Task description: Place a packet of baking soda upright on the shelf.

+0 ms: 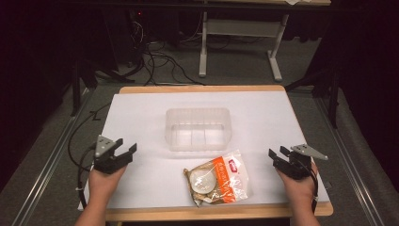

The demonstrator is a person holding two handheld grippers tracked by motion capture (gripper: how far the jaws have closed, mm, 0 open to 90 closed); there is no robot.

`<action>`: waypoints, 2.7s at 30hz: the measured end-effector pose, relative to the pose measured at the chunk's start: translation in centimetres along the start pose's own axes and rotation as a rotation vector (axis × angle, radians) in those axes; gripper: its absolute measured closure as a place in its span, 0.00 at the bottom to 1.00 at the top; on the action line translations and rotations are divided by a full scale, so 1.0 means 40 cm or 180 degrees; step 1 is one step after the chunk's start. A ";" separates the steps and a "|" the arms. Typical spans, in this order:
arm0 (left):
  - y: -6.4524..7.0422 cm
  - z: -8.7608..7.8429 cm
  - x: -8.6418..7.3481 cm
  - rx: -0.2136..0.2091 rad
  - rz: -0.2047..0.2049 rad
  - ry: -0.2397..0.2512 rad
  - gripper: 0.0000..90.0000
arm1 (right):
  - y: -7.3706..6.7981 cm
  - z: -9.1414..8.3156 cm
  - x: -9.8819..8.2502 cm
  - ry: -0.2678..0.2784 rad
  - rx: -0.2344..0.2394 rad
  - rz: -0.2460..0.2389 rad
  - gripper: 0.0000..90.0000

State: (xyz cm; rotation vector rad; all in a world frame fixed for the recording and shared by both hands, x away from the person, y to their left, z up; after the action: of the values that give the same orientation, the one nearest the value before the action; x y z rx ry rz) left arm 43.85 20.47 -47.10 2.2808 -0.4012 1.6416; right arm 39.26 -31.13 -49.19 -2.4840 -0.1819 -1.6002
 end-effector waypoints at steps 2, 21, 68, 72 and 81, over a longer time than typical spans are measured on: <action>-0.006 0.003 -0.006 0.0050 0.0026 -0.0054 0.45 | -0.014 0.000 -0.006 -0.0043 0.0023 -0.0054 0.54; 0.023 0.023 -0.043 -0.0131 0.0220 -0.0360 0.41 | -0.059 -0.026 0.007 0.0023 0.0186 -0.0134 0.54; 0.050 0.022 -0.045 -0.0249 0.0281 -0.0381 0.36 | -0.313 -0.056 -0.072 -0.0460 0.1065 0.0213 0.20; 0.049 0.022 -0.045 -0.0249 0.0285 -0.0387 0.36 | -0.309 -0.040 -0.097 -0.0627 0.1085 0.0263 0.31; 0.053 0.024 -0.048 -0.0281 0.0293 -0.0409 0.36 | -0.322 -0.041 -0.102 -0.0653 0.1195 0.0265 0.54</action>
State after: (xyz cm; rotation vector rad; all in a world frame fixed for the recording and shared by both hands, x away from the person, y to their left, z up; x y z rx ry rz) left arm 43.26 18.25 -49.06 2.3401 -0.6047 1.4915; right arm 33.54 -18.92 -51.17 -2.3197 -0.3649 -1.1522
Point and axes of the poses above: each handheld gripper's, and its own axes: z roughly forward along the jaws, x roughly out of its top, y roughly to its right, the point moved 9 cm from there along z, roughly forward along the jaws, and after that the axes turned 8 degrees about y, right-handed, at the moved point
